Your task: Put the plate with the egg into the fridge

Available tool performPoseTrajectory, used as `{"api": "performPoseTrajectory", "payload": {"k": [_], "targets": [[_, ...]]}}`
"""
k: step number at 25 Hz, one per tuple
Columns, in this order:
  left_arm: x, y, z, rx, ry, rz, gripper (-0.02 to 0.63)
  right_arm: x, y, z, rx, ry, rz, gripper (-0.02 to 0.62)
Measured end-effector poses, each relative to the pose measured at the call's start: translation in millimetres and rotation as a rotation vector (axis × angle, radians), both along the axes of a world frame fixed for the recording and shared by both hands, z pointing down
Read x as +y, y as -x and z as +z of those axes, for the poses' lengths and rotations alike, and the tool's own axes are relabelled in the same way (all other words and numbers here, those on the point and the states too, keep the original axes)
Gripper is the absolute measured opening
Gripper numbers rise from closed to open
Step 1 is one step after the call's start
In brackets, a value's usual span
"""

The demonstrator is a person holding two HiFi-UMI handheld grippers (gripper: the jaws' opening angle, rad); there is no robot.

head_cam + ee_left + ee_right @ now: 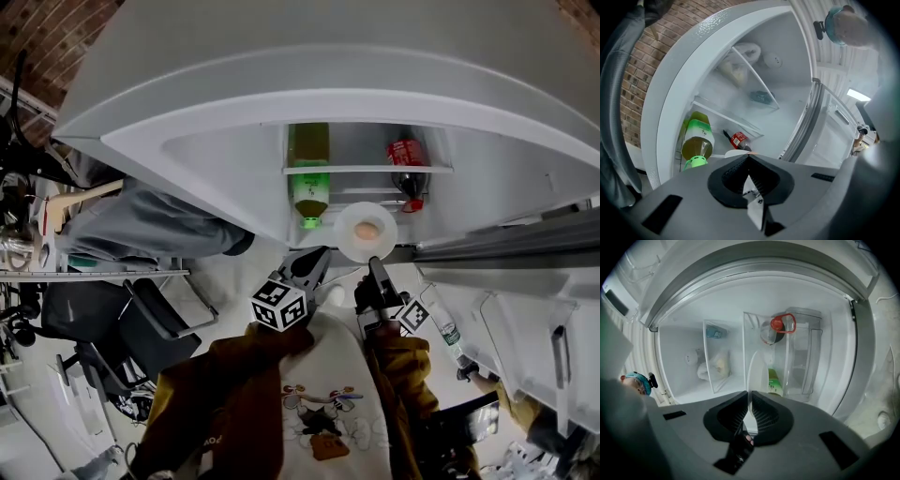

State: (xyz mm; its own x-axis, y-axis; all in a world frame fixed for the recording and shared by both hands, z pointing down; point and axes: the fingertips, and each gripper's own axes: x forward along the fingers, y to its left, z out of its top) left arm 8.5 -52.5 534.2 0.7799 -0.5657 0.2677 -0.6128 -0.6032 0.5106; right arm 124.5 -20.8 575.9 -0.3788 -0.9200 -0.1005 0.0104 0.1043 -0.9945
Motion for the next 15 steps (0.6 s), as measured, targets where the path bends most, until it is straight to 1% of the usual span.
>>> {"api": "performPoseTrajectory", "payload": {"k": [4, 15], "targets": [[-2, 2, 7, -0.015, 0.008, -0.002, 0.006, -7, 0, 8, 0.006, 0.0, -0.011, 0.026], [-12, 4, 12, -0.02, 0.016, -0.015, 0.006, -28, -2, 21, 0.009, 0.024, -0.022, 0.026]]}}
